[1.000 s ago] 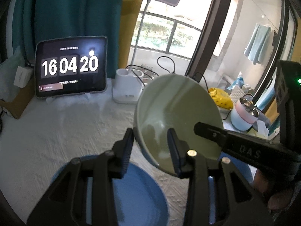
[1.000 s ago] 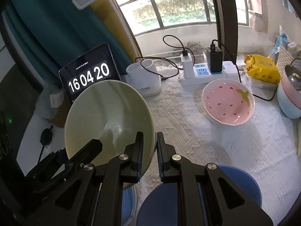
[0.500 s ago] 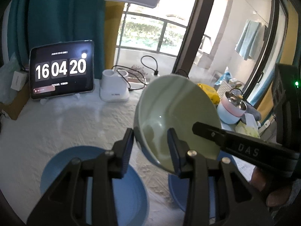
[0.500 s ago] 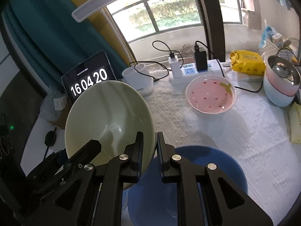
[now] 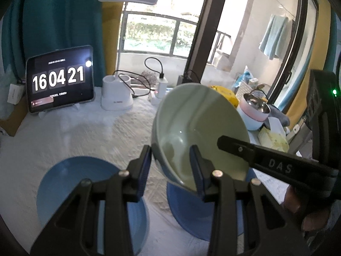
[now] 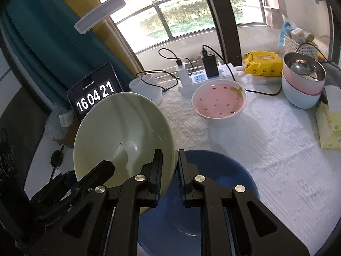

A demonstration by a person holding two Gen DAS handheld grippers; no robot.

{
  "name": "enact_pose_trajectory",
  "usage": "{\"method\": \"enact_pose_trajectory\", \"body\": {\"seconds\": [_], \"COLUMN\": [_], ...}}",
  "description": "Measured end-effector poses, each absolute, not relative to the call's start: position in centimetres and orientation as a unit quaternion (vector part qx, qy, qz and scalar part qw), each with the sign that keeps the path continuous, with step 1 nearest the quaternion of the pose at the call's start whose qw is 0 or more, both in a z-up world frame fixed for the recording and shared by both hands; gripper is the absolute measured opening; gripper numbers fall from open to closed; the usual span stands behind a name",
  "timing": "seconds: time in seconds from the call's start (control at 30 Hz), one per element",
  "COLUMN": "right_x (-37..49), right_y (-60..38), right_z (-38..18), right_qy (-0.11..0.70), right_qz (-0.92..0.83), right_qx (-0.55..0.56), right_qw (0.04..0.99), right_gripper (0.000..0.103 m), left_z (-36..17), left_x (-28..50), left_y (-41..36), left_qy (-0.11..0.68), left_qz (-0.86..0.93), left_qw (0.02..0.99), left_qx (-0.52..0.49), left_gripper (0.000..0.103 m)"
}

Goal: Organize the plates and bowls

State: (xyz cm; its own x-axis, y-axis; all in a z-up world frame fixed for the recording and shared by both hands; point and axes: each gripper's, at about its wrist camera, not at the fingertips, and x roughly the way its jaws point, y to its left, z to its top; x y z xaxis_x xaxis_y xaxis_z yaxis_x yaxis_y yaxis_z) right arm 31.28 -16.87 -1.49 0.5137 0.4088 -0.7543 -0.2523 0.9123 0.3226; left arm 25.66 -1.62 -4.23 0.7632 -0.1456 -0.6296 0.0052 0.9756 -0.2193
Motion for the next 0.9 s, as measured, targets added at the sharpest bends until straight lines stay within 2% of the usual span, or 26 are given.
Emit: {"method": "enact_pose_trajectory", "body": {"seconds": [0.9], "right_x": [28.3], "right_y": [-21.6], "right_z": [-4.4], "right_qy": [0.478], "right_qz": [0.157], "right_qx": [0.103], "right_qw": [0.858], "right_gripper": [0.015], "left_z": [-7.3], "left_x": [24.4], "left_y": [-6.6], "left_qy": [0.388], "left_qz": [-0.063], "left_qw": [0.917], "left_qx": [-0.07], "left_gripper": [0.038]}}
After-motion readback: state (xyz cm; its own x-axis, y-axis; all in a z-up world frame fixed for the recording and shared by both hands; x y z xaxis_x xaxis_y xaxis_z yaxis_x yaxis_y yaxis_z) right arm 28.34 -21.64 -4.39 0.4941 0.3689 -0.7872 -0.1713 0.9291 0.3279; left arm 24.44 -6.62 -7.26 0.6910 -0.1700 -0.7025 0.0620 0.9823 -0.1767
